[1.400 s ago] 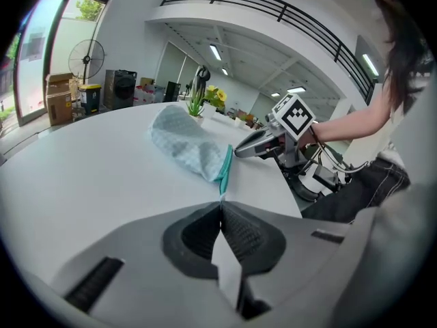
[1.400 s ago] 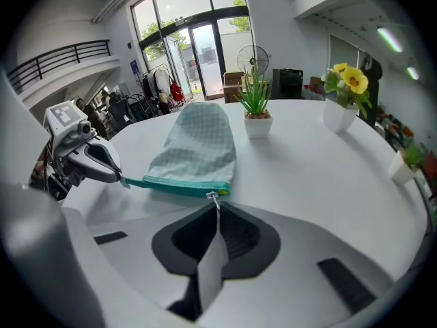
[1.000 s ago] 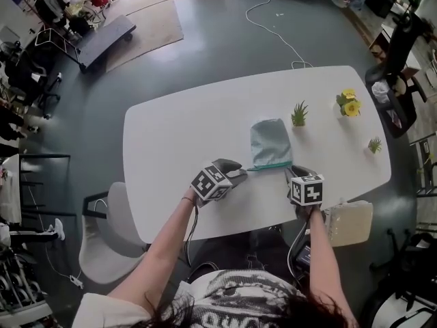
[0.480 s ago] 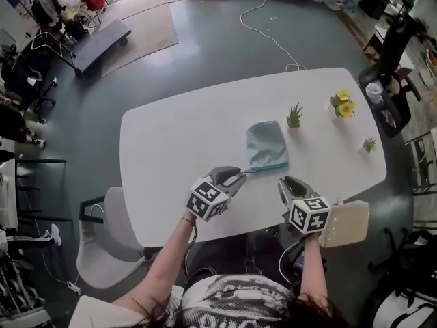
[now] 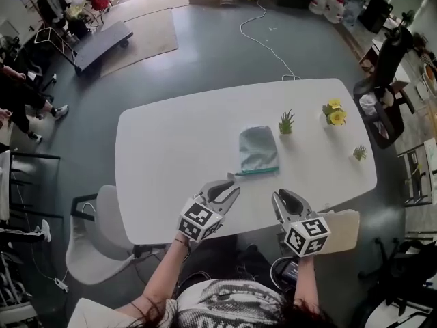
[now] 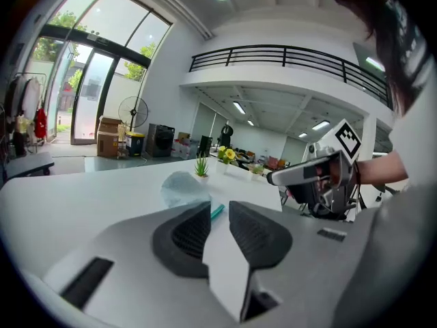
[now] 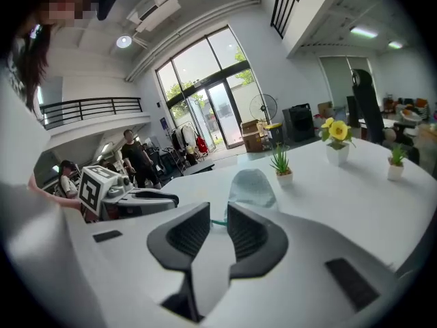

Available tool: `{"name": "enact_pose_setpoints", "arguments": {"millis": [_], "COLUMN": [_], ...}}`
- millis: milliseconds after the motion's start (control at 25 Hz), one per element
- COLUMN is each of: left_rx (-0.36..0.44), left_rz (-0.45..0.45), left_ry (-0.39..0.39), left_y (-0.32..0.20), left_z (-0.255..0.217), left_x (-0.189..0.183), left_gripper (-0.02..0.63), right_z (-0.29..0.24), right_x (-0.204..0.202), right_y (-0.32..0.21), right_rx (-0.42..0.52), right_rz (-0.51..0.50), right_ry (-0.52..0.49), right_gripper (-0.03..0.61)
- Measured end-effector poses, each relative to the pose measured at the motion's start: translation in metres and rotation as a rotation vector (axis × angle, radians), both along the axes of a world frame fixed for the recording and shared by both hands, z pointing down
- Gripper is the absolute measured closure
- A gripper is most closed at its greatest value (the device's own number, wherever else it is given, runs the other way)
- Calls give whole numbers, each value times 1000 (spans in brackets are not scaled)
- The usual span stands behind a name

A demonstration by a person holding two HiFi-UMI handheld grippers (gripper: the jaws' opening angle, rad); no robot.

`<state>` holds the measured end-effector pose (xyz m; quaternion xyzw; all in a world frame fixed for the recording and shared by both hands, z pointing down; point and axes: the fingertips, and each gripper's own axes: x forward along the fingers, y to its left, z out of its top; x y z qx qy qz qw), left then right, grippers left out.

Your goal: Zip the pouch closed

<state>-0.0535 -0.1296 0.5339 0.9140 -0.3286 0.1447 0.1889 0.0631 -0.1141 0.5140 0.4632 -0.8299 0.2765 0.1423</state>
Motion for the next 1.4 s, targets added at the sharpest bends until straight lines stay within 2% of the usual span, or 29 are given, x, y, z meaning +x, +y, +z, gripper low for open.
{"name": "enact_pose_setpoints", "arguments": {"millis": [200,360,640,880,1040,1200,1400], "left_rx": [48,57,85,109,121,152,187], "left_rz": [-36,-49,-45,-104,-114,-134,-149], "left_ry": [0,-37,-61,-72,-67,-61,-64], "left_y": [23,50,114,165,198,216,231], "left_z": [-20,-21,-35,-55,-65,-75,-86], "left_x": [8,22,52,54,60,59,60], "left_gripper": [526,531,537,558,569,585,601], "right_z": [-18,-30,-55,-77,-81,-84,-88], "right_x": [13,16,22,14,18,20,22], "right_y": [26,48,91,128,159,177,193], "right_rx": [38,67,135,199,219,237,253], "right_rz": [-2,-32,-90,-159,-172,-177,-189], "right_ry": [-15,-43,-77,-105,-87,-97,-104], "right_gripper": [503,503,509,517,548,584,584]}}
